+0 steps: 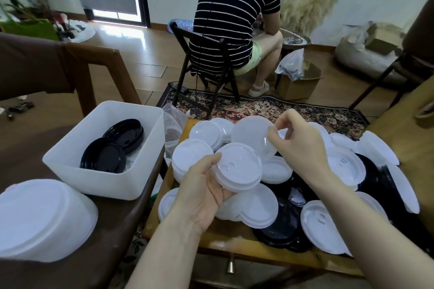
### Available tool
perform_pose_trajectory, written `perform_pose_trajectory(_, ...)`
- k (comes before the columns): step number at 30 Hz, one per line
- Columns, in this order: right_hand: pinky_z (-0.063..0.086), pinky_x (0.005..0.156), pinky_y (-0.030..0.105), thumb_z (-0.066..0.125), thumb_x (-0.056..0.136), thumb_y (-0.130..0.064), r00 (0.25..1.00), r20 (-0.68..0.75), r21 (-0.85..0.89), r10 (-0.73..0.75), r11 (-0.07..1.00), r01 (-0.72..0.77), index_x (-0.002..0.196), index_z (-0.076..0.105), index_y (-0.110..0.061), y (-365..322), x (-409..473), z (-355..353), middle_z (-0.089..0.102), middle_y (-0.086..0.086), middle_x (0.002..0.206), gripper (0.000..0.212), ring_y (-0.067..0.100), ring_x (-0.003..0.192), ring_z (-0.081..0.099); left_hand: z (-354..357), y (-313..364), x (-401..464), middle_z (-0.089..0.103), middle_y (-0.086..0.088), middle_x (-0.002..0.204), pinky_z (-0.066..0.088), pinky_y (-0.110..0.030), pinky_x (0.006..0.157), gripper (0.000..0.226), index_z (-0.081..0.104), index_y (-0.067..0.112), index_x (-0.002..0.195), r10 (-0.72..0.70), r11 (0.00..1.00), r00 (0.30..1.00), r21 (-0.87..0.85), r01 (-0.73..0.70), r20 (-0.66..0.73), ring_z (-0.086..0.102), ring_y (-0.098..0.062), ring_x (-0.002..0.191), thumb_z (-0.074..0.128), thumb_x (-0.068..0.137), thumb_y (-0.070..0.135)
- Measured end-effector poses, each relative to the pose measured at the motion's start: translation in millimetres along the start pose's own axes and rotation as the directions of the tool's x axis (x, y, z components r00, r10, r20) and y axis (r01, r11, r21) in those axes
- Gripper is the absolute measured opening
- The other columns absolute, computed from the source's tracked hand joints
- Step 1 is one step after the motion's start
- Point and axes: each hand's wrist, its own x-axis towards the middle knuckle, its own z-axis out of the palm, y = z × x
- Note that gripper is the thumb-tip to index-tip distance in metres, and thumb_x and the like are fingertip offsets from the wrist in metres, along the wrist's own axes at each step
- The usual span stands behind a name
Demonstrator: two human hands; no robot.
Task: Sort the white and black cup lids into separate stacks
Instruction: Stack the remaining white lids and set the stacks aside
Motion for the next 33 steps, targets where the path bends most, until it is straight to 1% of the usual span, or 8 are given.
perform_pose_trajectory(2,0.045,0.056,0.041,0.064,0.084,-0.026,0.995,-0.029,0.055,-0.091,0.994,0.092,0.08,0.049,-0.022,-9.8,-20.4,-13.0,0.055,-0.006,0.067,0.016,0.022,0.062,0.055,2.3,-4.3,-1.4,0.071,-0.018,0.119,0.061,-0.037,0.071,0.024,0.063,0.006,0.116,0.02,1.0,1.0,0.004,-0.02,0.004,0.07,-0.029,0.099,0.046,0.1,0.012)
perform_pose_trajectory(6,0.048,0.078,0.04,0.067,0.083,-0.035,0.914,0.029,0.108,-0.405,0.91,0.4,0.081,0.052,-0.022,-11.8,-54.5,-20.6,0.062,-0.011,0.092,0.019,0.015,0.099,0.061,8.3,-13.0,-6.2,0.071,-0.018,0.119,0.058,-0.044,0.087,0.032,0.063,0.006,0.123,0.01,1.0,0.997,0.011,-0.01,0.08,0.07,-0.031,0.106,0.042,0.102,0.018)
perform_pose_trajectory(10,0.04,0.094,0.042,0.071,0.085,-0.035,0.834,0.1,0.161,-0.542,0.836,0.524,0.106,0.065,-0.019,-2.0,-70.7,-20.0,0.062,-0.02,0.102,0.028,0.009,0.119,0.056,11.1,-19.9,-12.3,0.071,-0.021,0.117,0.061,-0.039,0.079,0.038,0.062,0.004,0.125,-0.003,1.0,0.99,0.009,0.001,0.142,0.073,-0.029,0.096,0.036,0.106,0.024)
perform_pose_trajectory(14,0.038,0.104,0.047,0.067,0.086,-0.029,0.908,0.131,0.405,-0.399,0.857,0.318,0.11,0.061,-0.016,-6.8,-75.2,-26.0,0.061,-0.015,0.12,0.029,0.015,0.128,0.051,12.9,-23.3,-13.9,0.072,-0.019,0.116,0.061,-0.038,0.08,0.041,0.064,0.003,0.122,-0.004,0.999,0.985,0.048,-0.005,0.17,0.073,-0.028,0.099,0.035,0.106,0.027)
perform_pose_trajectory(17,0.038,0.108,0.029,0.074,0.076,-0.043,0.922,0.319,0.489,-0.218,0.871,0.037,0.133,0.047,-0.025,-10.1,-71.5,-33.7,0.05,-0.018,0.137,0.066,0.007,0.132,0.044,14.7,-23.0,-14.3,0.07,-0.018,0.122,0.059,-0.04,0.087,0.042,0.063,0.005,0.126,-0.003,0.997,0.98,0.079,-0.013,0.197,0.069,-0.03,0.11,0.035,0.107,0.029)
perform_pose_trajectory(19,0.04,0.106,0.029,0.075,0.07,-0.05,0.903,0.4,0.479,-0.157,0.876,-0.06,0.136,0.044,-0.035,-9.7,-69.2,-35.2,0.05,-0.025,0.134,0.074,0.004,0.128,0.047,15.5,-23.1,-15.1,0.07,-0.018,0.122,0.058,-0.041,0.088,0.043,0.064,0.006,0.124,-0.003,0.997,0.979,0.08,-0.013,0.206,0.069,-0.03,0.11,0.034,0.107,0.03)
perform_pose_trajectory(30,0.036,0.094,0.007,0.077,0.065,-0.058,0.856,0.509,0.307,-0.092,0.948,-0.081,0.128,0.043,-0.046,-7.3,-63.8,-30.9,0.047,-0.034,0.127,0.072,-0.012,0.119,0.044,15.8,-29.6,-12.4,0.075,-0.019,0.105,0.055,-0.049,0.088,0.02,0.066,0.004,0.111,0.088,0.972,0.995,0.214,-0.094,0.037,0.072,-0.031,0.096,0.054,0.095,0.005)
perform_pose_trajectory(33,0.042,0.096,0.017,0.074,0.079,-0.051,0.914,0.404,0.348,-0.035,0.93,-0.119,0.13,0.051,-0.034,6.1,-34.8,-33.0,0.055,-0.018,0.129,0.058,-0.006,0.118,0.051,16.2,-26.7,-6.9,0.076,-0.016,0.102,0.056,-0.047,0.086,0.019,0.065,0.004,0.112,0.101,0.983,0.995,0.154,-0.097,-0.022,0.072,-0.029,0.092,0.054,0.096,0.003)
